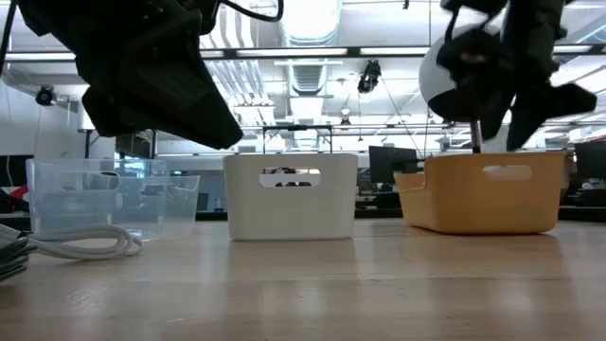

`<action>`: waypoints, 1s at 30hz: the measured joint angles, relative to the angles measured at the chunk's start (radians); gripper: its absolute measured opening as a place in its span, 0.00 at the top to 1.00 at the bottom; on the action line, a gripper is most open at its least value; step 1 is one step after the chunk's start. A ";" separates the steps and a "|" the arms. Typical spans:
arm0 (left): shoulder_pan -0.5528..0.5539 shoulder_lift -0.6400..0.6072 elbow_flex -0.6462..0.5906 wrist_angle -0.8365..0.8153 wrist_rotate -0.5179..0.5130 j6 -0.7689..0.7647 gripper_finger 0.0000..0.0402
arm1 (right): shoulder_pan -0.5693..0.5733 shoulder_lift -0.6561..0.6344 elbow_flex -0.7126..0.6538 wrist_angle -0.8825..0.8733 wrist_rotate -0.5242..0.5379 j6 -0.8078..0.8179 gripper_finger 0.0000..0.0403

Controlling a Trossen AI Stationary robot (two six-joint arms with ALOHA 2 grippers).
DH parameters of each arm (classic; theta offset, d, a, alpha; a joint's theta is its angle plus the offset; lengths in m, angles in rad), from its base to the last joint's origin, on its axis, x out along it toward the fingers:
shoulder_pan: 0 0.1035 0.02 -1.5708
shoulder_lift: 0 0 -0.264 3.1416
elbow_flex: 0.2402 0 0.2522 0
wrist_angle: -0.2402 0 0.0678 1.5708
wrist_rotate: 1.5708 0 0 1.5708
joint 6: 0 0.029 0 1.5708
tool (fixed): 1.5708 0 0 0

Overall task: Pick and place items into bin
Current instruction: Put the white charger cable into the transparent bin

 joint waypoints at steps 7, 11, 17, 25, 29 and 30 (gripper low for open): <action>0.000 -0.052 0.000 -0.158 0.071 0.022 0.91 | 0.156 0.028 0.169 -0.005 0.105 -0.255 0.57; -0.009 -0.088 -0.007 -0.192 0.213 0.143 0.91 | 0.278 0.147 0.269 0.004 0.124 -0.342 0.58; -0.090 -0.124 -0.013 -0.401 0.220 0.336 0.91 | 0.416 0.448 0.463 -0.056 0.195 -0.431 0.58; -0.188 -0.166 -0.084 -0.416 0.211 0.122 0.90 | 0.483 0.729 0.698 -0.213 0.135 -0.437 0.58; -0.207 -0.176 -0.123 -0.371 0.198 0.103 0.85 | 0.510 0.792 0.752 -0.205 0.125 -0.429 0.58; -0.208 -0.175 -0.128 -0.372 0.197 0.103 0.83 | 0.517 0.805 0.761 -0.205 0.123 -0.419 0.58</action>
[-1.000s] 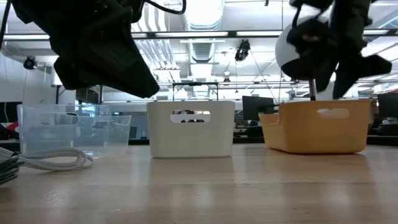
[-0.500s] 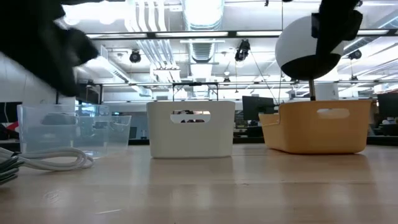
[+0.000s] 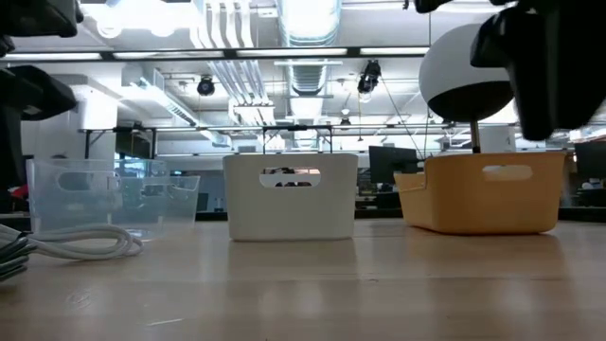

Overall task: Pick and place items into bin
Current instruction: Put the white charger cable into the transparent bin

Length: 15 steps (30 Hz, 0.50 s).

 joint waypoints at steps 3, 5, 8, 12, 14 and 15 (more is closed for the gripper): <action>0.001 0.000 -0.014 -0.001 0.002 0.001 0.76 | 0.021 0.023 0.015 0.002 -0.002 0.038 0.58; 0.004 0.000 -0.024 0.005 0.003 0.001 0.72 | 0.032 0.026 0.015 0.012 -0.001 0.067 0.58; 0.006 0.000 -0.048 0.005 0.009 0.001 0.68 | 0.047 0.028 0.008 0.022 0.006 0.116 0.58; 0.014 0.000 -0.072 0.015 0.026 0.001 0.67 | 0.053 0.029 0.005 0.033 0.033 0.170 0.58; 0.020 0.000 -0.085 0.046 0.029 0.001 0.68 | 0.053 0.029 0.003 0.035 0.053 0.187 0.58; 0.024 0.000 -0.090 0.058 0.031 0.001 0.68 | 0.053 0.029 0.002 0.037 0.060 0.195 0.58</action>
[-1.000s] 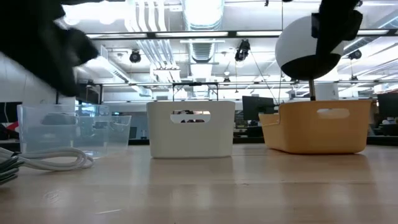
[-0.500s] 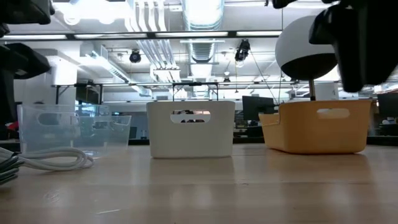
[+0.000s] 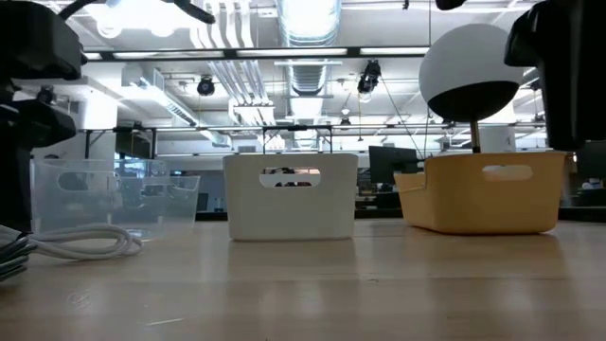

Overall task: Pick and place items into bin
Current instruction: Put the white charger cable into the transparent bin

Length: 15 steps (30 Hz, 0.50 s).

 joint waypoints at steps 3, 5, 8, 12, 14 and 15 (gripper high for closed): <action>0.001 0.000 -0.011 0.047 0.004 -0.001 0.69 | 0.000 0.000 -0.001 0.014 0.009 0.003 0.58; 0.001 0.014 -0.016 0.067 0.015 -0.001 0.69 | 0.000 0.000 -0.003 0.019 0.024 0.003 0.58; 0.001 0.050 -0.018 0.071 0.045 -0.002 0.69 | 0.000 0.000 -0.008 0.021 0.028 0.005 0.58; 0.001 0.084 -0.011 0.079 0.044 -0.005 0.69 | 0.000 0.000 -0.013 0.024 0.028 0.006 0.58; 0.001 0.085 -0.008 0.077 0.041 -0.004 0.70 | 0.000 0.000 -0.015 0.025 0.028 0.006 0.58; 0.001 0.086 -0.005 0.076 0.039 -0.004 0.71 | 0.000 0.000 -0.017 0.025 0.028 0.006 0.58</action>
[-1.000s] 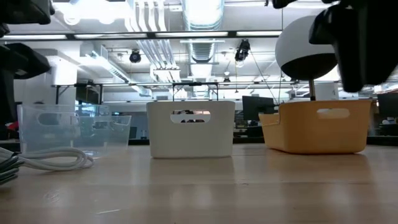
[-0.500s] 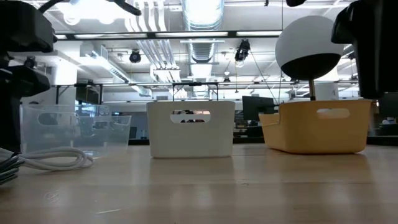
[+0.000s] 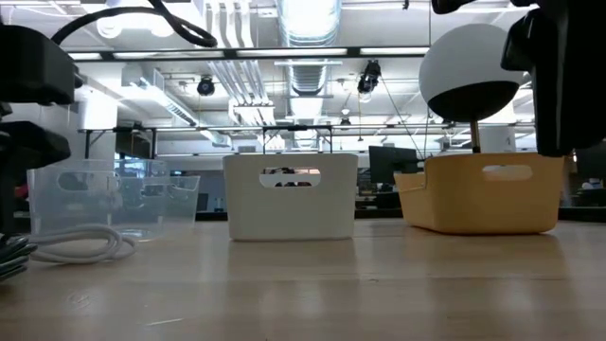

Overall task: Pick and place items into bin
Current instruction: Put the white charger cable into the transparent bin

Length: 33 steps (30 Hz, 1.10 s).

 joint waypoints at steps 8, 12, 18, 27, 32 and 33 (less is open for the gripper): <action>0.001 -0.001 0.007 0.008 -0.002 -0.001 0.97 | 0.000 0.000 -0.007 0.010 0.000 0.002 0.58; 0.004 -0.024 0.022 -0.005 -0.045 -0.081 0.97 | 0.000 0.000 -0.007 0.016 0.000 0.032 0.58; 0.007 -0.120 0.053 -0.003 -0.125 -0.289 0.98 | -0.002 0.000 -0.022 0.042 0.031 0.082 0.58; -0.029 -0.399 0.039 -0.406 -0.361 -1.060 0.98 | -0.010 -0.001 -0.036 0.053 0.053 0.104 0.58; 0.000 -0.577 0.040 -0.604 -0.425 -1.097 0.98 | -0.015 -0.001 -0.045 0.055 0.055 0.100 0.58; 0.020 -0.598 0.038 -0.654 -0.425 -1.105 0.98 | -0.016 -0.001 -0.048 0.056 0.056 0.097 0.58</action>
